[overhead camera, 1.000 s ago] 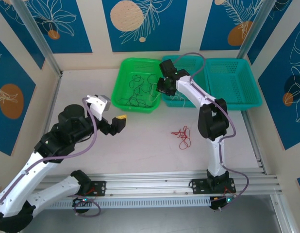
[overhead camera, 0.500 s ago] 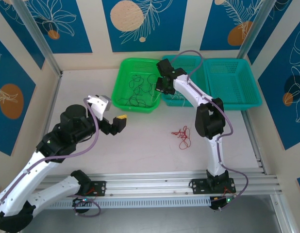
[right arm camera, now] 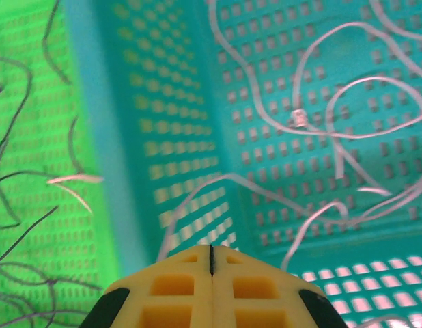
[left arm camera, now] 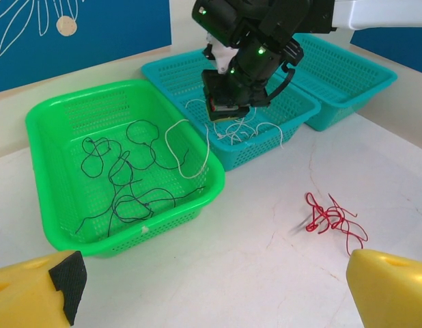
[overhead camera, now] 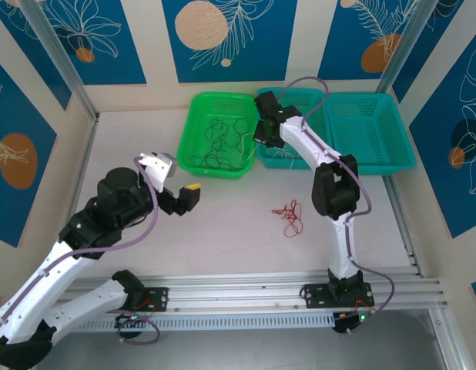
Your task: Untangle the cables
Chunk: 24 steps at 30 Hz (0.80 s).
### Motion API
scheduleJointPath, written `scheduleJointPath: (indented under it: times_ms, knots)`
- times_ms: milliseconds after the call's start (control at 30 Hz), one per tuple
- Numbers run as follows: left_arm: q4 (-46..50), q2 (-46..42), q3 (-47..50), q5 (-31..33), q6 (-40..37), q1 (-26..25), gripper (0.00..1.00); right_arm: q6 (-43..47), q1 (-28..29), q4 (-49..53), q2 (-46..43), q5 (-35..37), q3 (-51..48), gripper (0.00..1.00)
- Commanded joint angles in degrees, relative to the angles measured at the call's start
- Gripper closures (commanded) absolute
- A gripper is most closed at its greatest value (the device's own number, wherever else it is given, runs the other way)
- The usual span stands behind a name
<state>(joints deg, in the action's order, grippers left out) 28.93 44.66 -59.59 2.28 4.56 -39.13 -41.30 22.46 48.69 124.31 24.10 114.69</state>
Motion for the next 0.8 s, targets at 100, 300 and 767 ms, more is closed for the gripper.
scheduleJointPath:
  times_ms: [100, 300, 767]
  knots:
    - [-1.3, -1.1, 1.0, 1.6, 0.5, 0.7, 0.02, -0.5, -6.6, -0.5, -6.6, 1.7, -5.2, 1.00]
    - [-1.5, -1.0, 1.7, 1.5, 0.0, 0.9, 0.02, 6.4, -6.5, -4.8, -11.1, -5.7, -10.1, 0.98]
    - [5.3, -4.6, 4.7, 8.7, -4.9, 0.9, 0.02, 23.1, 13.1, 4.2, -1.8, 14.4, 5.3, 0.70]
